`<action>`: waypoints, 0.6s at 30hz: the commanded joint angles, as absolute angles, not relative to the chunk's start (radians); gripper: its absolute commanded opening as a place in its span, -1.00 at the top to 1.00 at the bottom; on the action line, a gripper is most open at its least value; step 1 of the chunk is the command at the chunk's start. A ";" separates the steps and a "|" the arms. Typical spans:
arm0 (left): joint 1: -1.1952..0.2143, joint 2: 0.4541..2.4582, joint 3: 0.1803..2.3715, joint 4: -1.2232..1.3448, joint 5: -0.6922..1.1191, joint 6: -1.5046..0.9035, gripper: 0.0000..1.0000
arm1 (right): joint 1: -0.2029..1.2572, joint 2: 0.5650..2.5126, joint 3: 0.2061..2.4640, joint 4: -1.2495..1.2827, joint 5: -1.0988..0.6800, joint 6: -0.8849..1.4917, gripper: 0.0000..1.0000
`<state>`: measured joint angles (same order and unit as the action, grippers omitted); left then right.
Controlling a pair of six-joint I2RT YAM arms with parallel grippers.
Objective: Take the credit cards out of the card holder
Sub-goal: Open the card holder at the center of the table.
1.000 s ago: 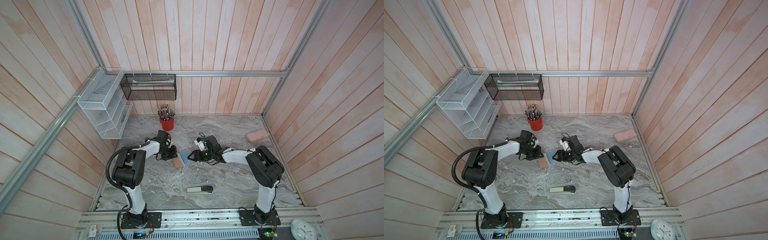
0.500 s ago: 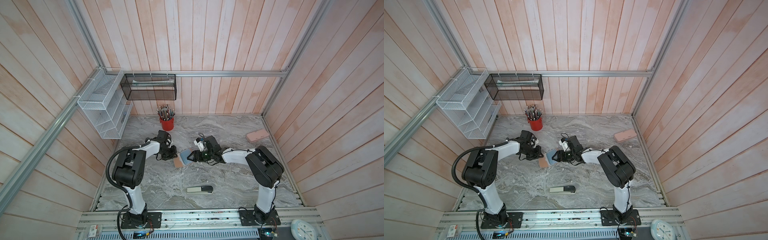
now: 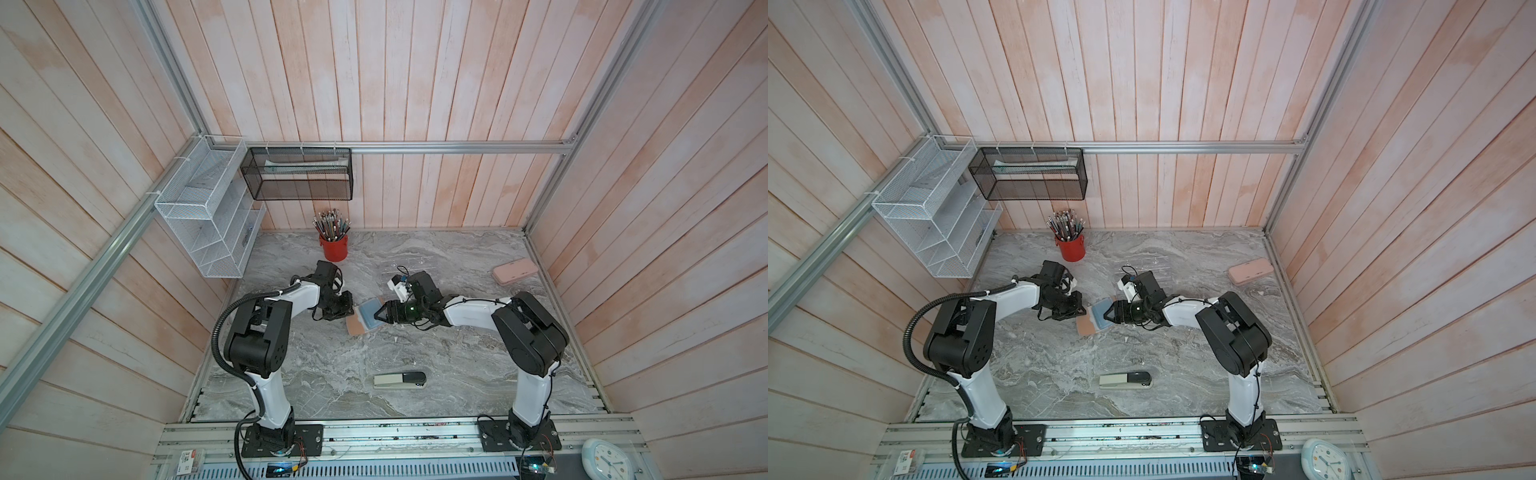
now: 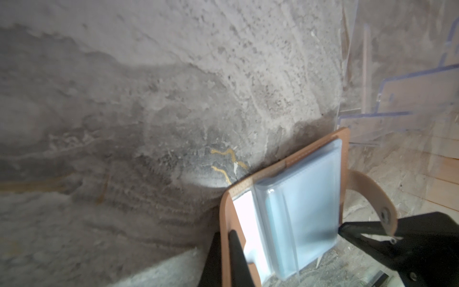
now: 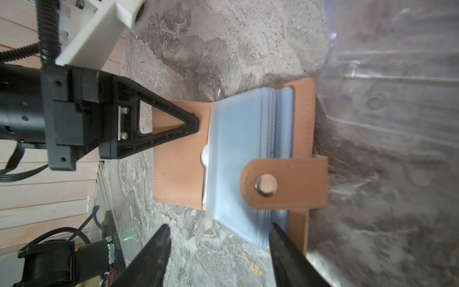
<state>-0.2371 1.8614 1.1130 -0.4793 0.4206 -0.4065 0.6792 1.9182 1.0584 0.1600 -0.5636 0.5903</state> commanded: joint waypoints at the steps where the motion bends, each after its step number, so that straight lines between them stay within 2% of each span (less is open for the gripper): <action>1: -0.237 1.875 1.125 -0.510 0.361 -0.385 1.00 | 0.686 1.890 1.075 0.152 -0.585 0.569 -0.27; 18: -0.236 1.877 1.127 -0.511 0.364 -0.382 1.00 | 0.680 1.943 1.078 0.180 -0.606 0.584 -0.27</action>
